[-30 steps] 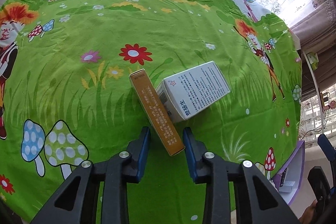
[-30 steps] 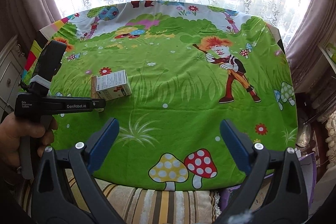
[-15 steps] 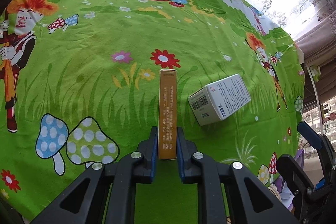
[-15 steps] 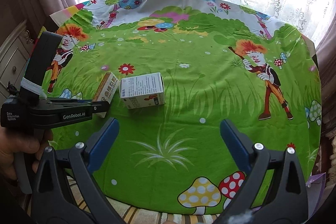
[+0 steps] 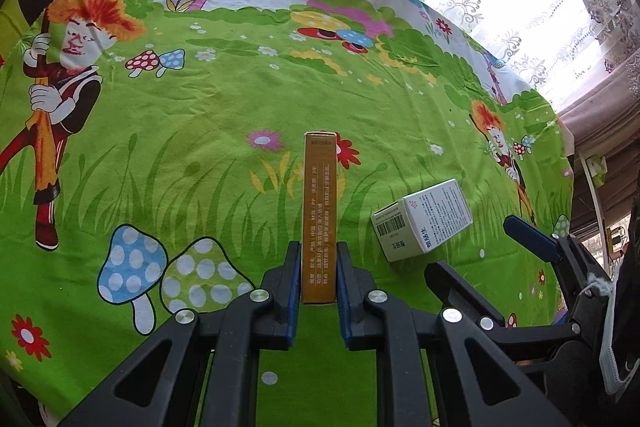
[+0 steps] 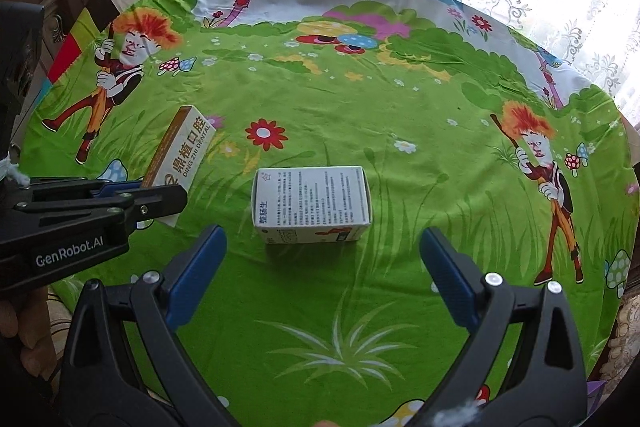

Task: Organize rigid objects
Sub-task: 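Grasp the white Chinese-text box with right tool while left tool holds the tan box, then carry both held boxes over the storage box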

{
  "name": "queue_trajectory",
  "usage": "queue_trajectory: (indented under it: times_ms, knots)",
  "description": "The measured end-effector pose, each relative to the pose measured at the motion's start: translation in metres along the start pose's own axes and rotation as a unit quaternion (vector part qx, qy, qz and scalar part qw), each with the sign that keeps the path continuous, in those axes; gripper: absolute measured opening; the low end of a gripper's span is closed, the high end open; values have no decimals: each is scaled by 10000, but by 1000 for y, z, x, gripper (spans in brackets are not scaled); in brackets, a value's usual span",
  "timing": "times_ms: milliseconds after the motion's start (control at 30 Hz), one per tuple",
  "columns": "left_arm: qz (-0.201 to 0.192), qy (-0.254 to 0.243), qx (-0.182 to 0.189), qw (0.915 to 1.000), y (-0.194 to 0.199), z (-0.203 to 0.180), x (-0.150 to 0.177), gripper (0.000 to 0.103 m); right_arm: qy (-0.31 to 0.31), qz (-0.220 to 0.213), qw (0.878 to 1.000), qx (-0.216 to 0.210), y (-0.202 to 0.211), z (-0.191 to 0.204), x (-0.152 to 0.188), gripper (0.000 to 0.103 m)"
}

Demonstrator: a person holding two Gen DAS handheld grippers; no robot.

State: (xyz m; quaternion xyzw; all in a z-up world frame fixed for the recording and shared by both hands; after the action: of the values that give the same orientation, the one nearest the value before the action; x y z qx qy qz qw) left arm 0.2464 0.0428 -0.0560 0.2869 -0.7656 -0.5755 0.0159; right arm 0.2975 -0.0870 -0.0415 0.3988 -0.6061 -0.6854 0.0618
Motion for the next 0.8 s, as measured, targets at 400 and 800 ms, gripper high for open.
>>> queue_trajectory:
  times_ms: [400, 800]
  knots:
    - [-58, 92, 16, 9999, -3, 4, 0, 16, 70, 197, 9998, 55, -29, 2, -11, 98]
    - [-101, 145, -3, 9998, -1, 5, 1, 16, -30, 237, 9996, 159, -37, -1, -12, 73]
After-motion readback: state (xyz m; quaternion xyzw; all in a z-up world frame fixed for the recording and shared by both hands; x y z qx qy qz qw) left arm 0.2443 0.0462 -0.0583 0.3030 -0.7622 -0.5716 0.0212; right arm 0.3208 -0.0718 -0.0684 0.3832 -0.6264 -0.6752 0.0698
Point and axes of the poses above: each gripper's, at about its wrist camera, not at the fingertips, and y roughly against the way its jaws point, z to its left, x to its underside, the point moved 3 cm from there along -y, roughly the way its jaws point, and after that the axes turned 5 degrees about z, right-handed, at the moved point
